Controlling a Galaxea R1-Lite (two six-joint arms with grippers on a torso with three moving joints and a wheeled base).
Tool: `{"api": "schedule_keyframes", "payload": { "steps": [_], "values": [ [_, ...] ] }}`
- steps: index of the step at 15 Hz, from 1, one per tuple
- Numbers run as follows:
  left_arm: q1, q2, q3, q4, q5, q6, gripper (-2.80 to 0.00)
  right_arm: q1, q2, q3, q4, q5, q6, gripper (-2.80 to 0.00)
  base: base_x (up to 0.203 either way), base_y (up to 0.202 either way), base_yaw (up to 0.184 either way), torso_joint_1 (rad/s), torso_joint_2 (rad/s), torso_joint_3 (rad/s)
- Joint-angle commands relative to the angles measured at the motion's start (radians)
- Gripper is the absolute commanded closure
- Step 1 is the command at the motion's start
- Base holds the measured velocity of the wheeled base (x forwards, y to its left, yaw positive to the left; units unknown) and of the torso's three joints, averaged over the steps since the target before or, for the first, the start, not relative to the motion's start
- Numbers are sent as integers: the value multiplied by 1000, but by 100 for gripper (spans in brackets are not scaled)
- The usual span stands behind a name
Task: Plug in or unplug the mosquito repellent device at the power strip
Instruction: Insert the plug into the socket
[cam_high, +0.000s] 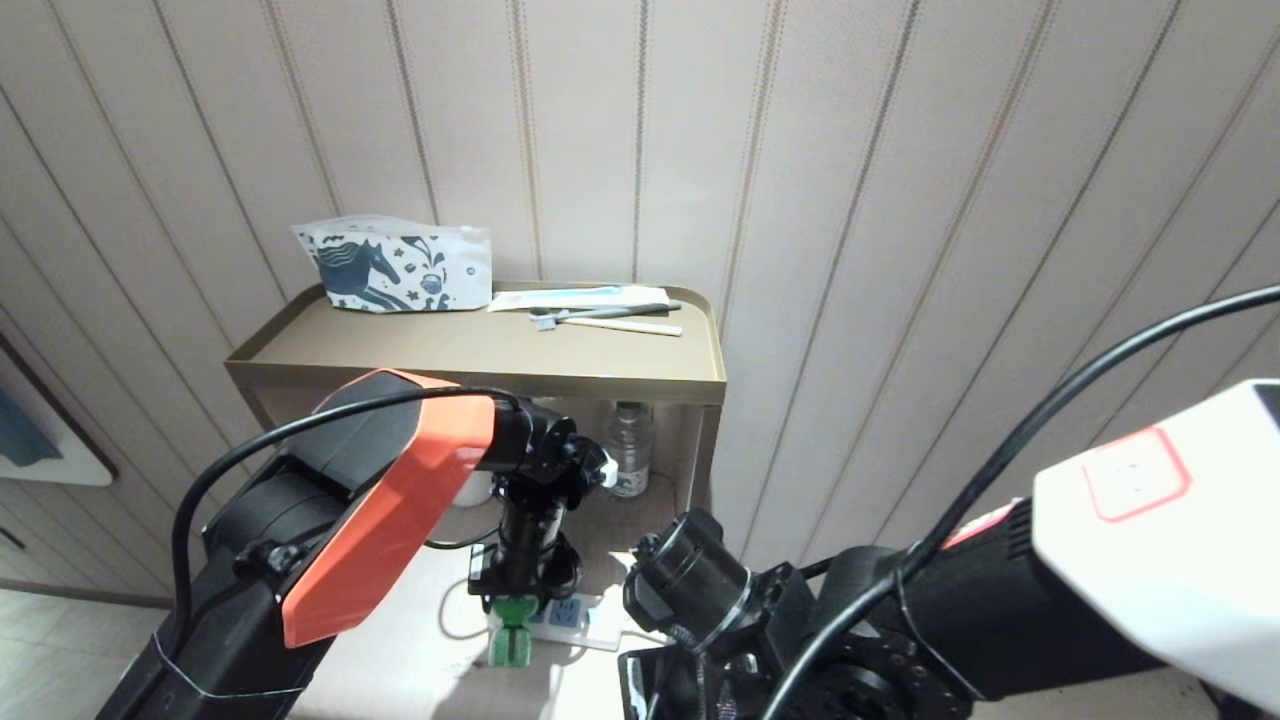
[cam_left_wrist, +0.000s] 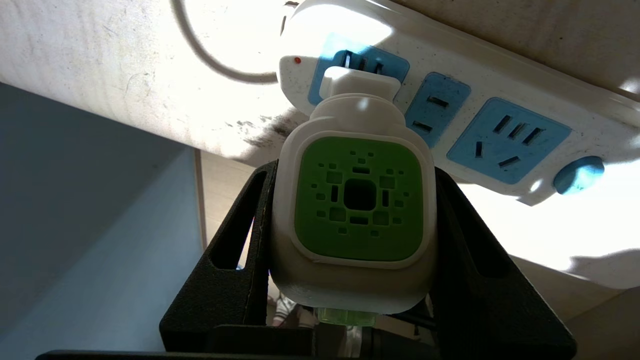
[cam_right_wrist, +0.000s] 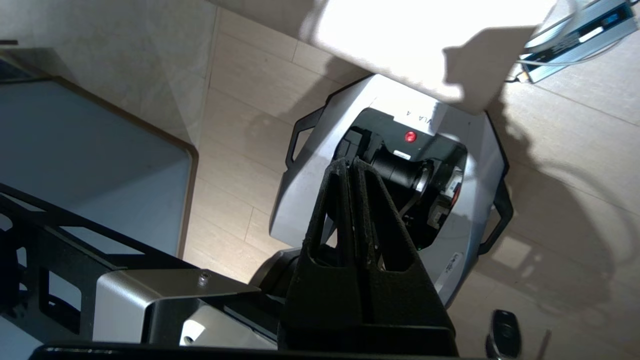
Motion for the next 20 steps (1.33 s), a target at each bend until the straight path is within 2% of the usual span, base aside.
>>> {"api": "schedule_keyframes", "payload": {
  "steps": [1,5,9,13,17,20],
  "values": [
    [3,4,0,6,1,-4,0,23,92,-38,-7,0,9,0,0,0,0,0,0,0],
    [3,6,0,5,1,-4,0,39,204,-149,-20,-10,95,0,0,0,0,0,0,0],
    [7,6,0,6,2,-4,0,39,250,-162,-27,-94,128,0,0,0,0,0,0,0],
    [9,4,0,9,2,-4,0,29,255,-169,-29,-127,188,0,0,0,0,0,0,0],
    [9,4,0,11,1,-5,0,20,333,-253,-24,-237,236,0,0,0,0,0,0,0],
    [12,3,0,11,1,-6,0,1,395,-300,-20,-311,241,0,0,0,0,0,0,0]
  ]
}}
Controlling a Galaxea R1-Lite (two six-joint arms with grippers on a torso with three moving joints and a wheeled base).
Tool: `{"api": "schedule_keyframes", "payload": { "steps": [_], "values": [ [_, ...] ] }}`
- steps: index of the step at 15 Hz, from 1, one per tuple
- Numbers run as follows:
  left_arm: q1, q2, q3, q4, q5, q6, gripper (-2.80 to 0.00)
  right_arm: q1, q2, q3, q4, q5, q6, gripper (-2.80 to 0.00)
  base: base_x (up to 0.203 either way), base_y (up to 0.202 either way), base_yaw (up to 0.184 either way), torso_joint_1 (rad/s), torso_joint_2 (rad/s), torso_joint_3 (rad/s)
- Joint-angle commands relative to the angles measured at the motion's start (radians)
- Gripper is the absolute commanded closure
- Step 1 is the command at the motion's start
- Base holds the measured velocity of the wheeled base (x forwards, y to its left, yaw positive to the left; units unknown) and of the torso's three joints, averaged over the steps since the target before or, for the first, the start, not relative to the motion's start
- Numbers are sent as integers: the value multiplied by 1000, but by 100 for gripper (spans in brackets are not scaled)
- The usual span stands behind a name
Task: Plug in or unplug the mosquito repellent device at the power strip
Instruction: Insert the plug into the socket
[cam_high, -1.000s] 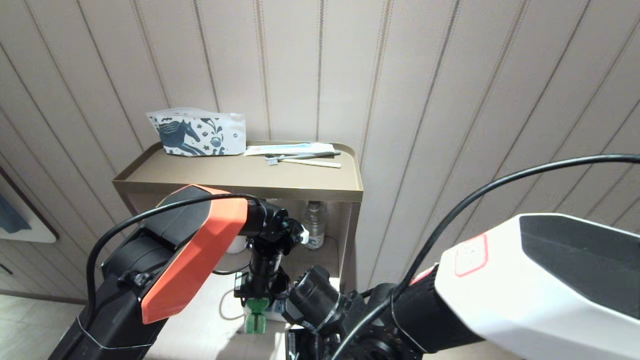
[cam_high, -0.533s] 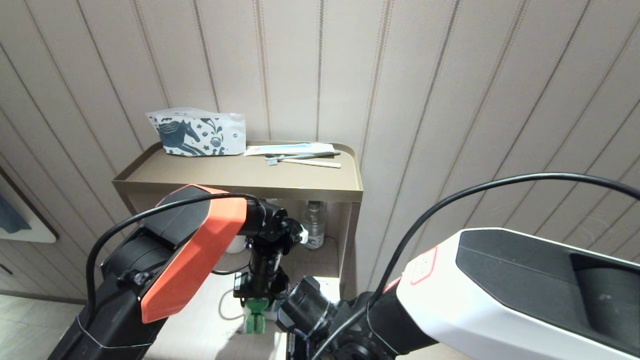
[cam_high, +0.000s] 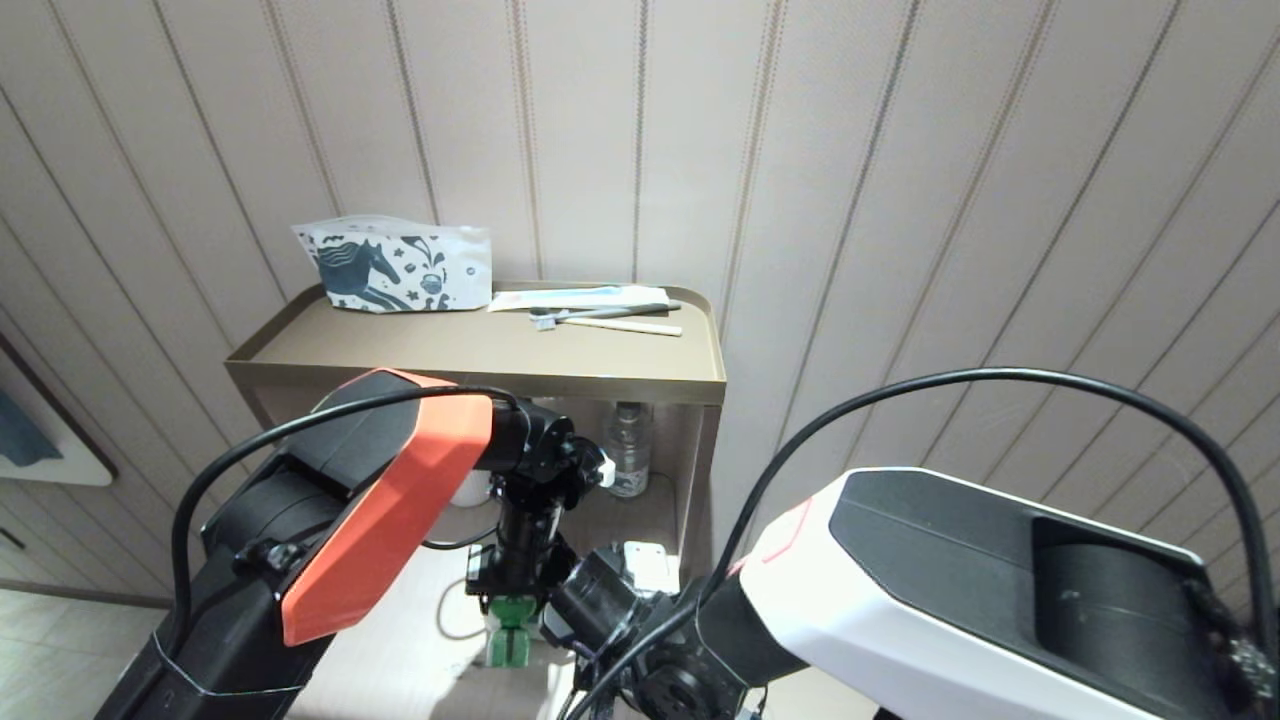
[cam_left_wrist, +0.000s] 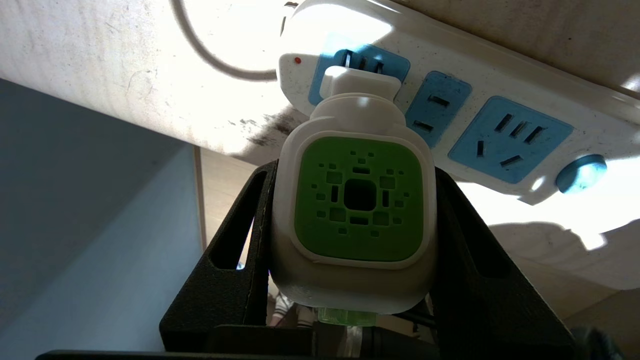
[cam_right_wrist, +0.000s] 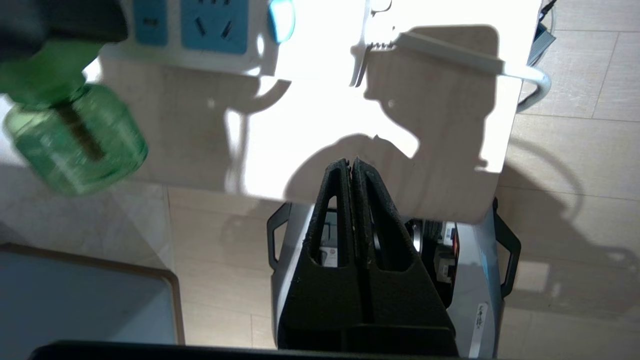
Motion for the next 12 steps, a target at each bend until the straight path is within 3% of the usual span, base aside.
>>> {"api": "schedule_keyframes", "payload": {
  "steps": [1,5,8,12],
  "values": [
    [3,1,0,5,2,-5,0,-9,35,-27,0,-8,3,0,0,0,0,0,0,0],
    [4,-2,0,6,5,-4,0,-34,56,-123,43,-17,6,0,0,0,0,0,0,0],
    [3,-5,0,10,5,-4,0,-56,84,-216,70,-74,3,0,0,0,0,0,0,0],
    [4,-7,0,16,5,-4,0,-69,116,-233,89,-91,2,0,0,0,0,0,0,0]
  ]
}}
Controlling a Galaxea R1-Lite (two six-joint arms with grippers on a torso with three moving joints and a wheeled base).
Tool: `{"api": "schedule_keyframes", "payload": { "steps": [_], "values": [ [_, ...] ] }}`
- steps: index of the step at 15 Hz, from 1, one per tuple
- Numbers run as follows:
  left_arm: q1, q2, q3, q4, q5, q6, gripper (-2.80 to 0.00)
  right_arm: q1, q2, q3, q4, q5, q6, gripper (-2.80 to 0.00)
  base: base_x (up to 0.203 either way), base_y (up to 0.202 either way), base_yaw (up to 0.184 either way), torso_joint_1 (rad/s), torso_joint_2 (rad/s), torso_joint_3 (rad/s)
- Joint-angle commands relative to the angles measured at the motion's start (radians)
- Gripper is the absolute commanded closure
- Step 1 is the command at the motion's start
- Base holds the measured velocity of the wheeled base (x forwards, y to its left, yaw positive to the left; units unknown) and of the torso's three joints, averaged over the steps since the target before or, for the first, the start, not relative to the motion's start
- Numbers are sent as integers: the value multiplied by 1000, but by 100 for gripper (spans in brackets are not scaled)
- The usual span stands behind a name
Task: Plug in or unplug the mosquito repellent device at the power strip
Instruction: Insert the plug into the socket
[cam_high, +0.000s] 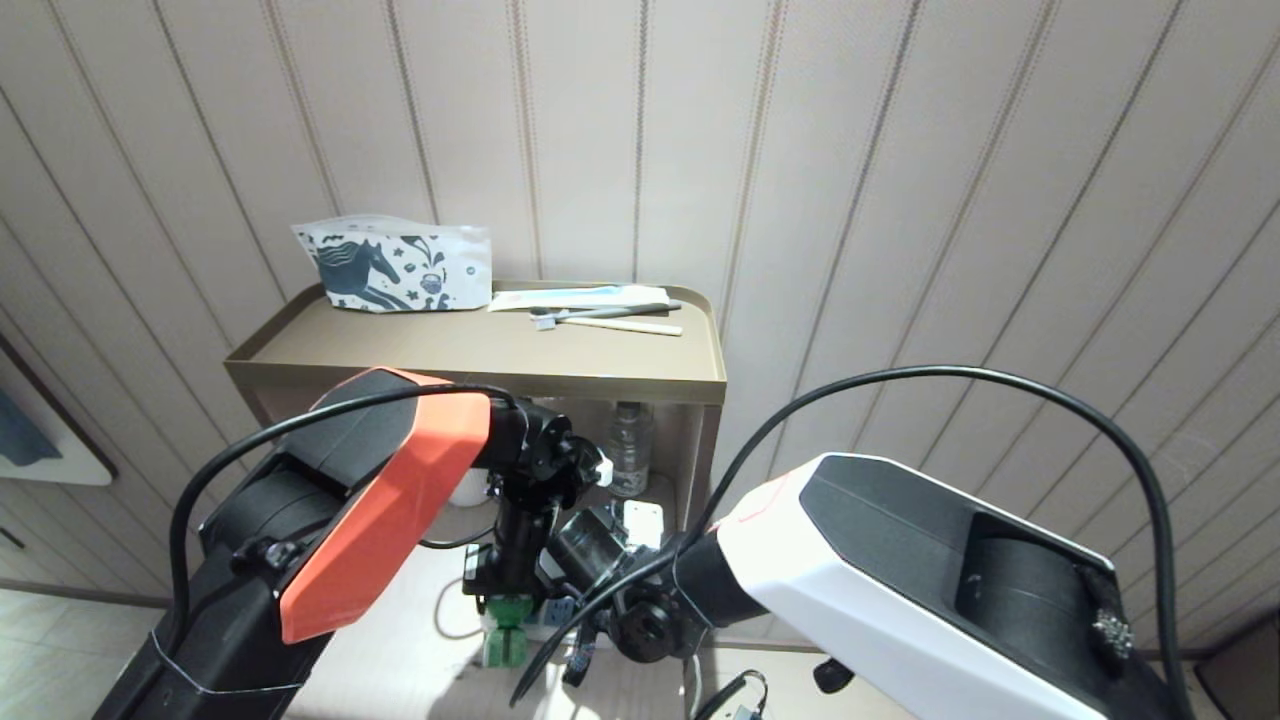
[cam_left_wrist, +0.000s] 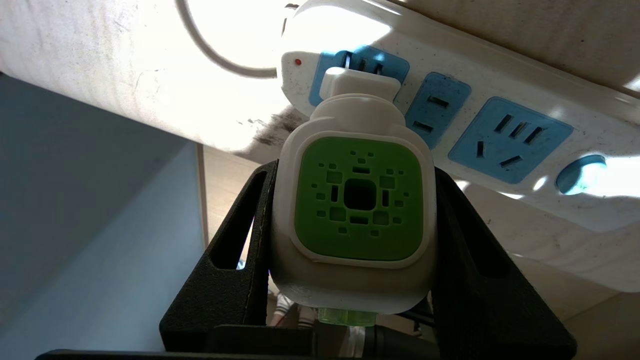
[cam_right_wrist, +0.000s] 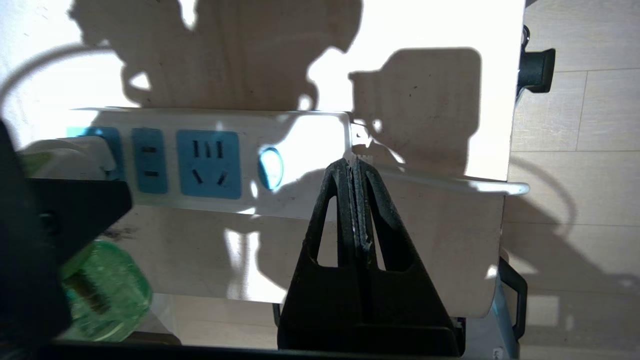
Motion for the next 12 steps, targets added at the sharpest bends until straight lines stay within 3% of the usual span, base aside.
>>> {"api": "schedule_keyframes", "payload": {
  "steps": [1,9,12],
  "values": [
    [2,-3,1,8,2,-4,0,-9,16,-3,1,-2,3,0,0,0,0,0,0,0],
    [6,-24,22,47,-6,-4,0,-16,-4,-9,15,-3,1,0,0,0,0,0,0,0],
    [3,-39,80,64,-10,-4,0,-16,-8,-7,16,-4,1,0,0,0,0,0,0,0]
  ]
}}
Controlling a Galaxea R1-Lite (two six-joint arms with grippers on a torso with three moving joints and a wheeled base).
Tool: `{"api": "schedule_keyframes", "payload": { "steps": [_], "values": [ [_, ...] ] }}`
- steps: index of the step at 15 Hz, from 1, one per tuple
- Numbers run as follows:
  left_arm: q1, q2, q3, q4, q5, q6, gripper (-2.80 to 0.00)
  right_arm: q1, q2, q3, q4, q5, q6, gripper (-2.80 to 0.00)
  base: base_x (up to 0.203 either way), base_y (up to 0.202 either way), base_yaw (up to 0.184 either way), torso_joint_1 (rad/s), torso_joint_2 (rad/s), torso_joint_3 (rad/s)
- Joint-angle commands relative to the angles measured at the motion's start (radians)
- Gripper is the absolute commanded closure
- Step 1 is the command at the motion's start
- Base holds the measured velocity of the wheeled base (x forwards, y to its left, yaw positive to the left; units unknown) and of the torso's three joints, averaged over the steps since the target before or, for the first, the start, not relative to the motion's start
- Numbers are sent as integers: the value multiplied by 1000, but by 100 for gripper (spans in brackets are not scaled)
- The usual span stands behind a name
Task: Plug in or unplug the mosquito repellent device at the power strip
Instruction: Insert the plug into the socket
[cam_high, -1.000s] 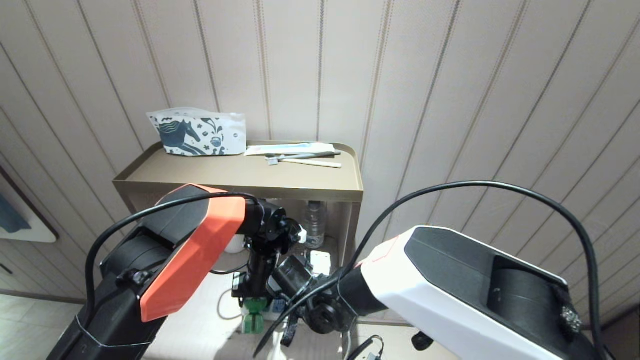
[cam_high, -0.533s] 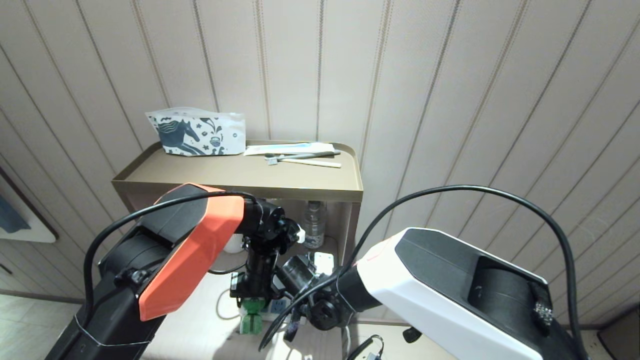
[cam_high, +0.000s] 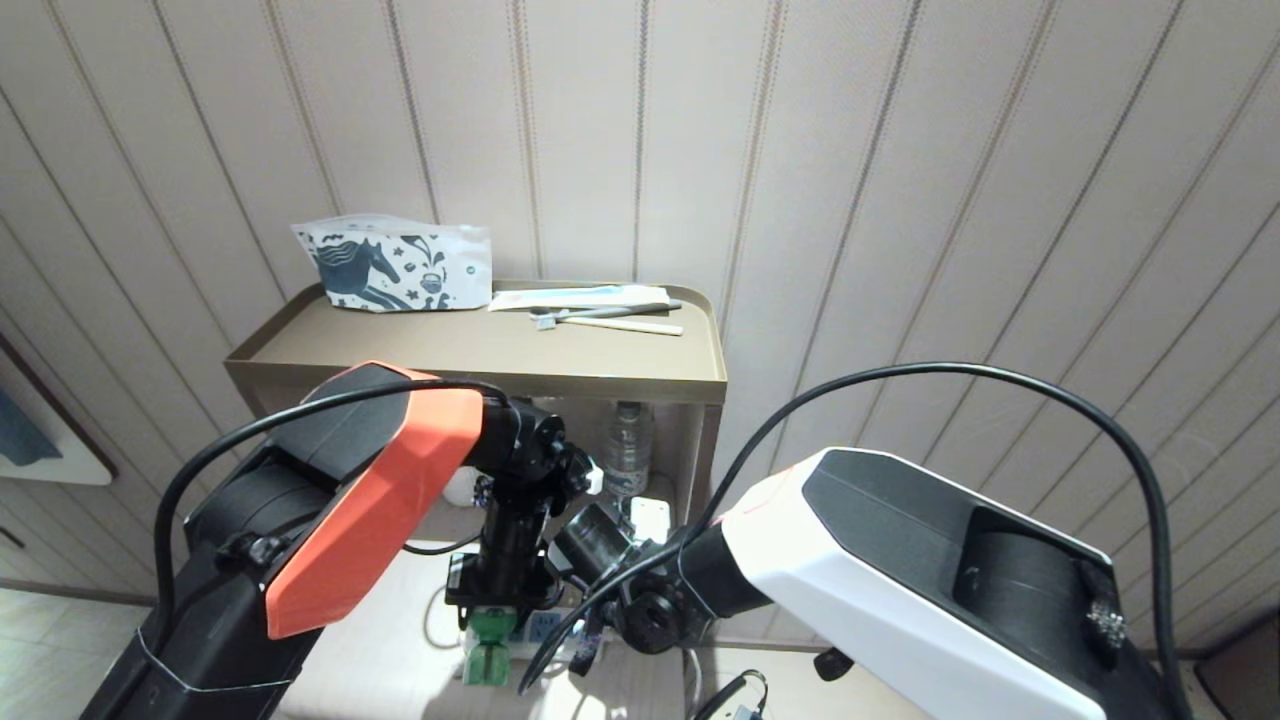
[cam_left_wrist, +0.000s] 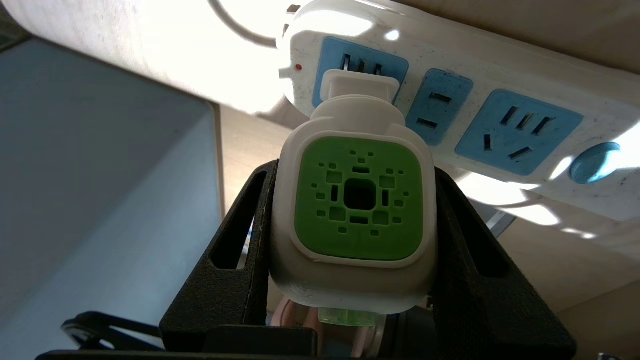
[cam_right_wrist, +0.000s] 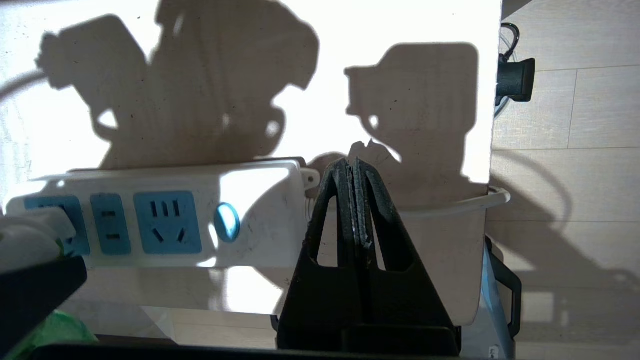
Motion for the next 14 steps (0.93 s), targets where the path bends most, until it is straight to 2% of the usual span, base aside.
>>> {"api": "schedule_keyframes", "payload": {
  "steps": [1,6,8,11,14],
  "values": [
    [-8,-19,42,4,1,-5,0,2,-9,1,0,-2,5,0,0,0,0,0,0,0],
    [-23,-36,112,0,1,-10,0,-13,-29,16,0,-2,5,0,0,0,0,0,0,0],
    [-31,-48,169,-52,2,-23,0,-16,-37,19,0,-2,5,0,0,0,0,0,0,0],
    [-36,-40,185,-69,2,-33,0,-17,-42,30,0,-2,5,0,0,0,0,0,0,0],
    [-34,-12,149,-69,7,-40,0,-18,-58,39,0,-2,5,0,0,0,0,0,0,0]
  ]
}}
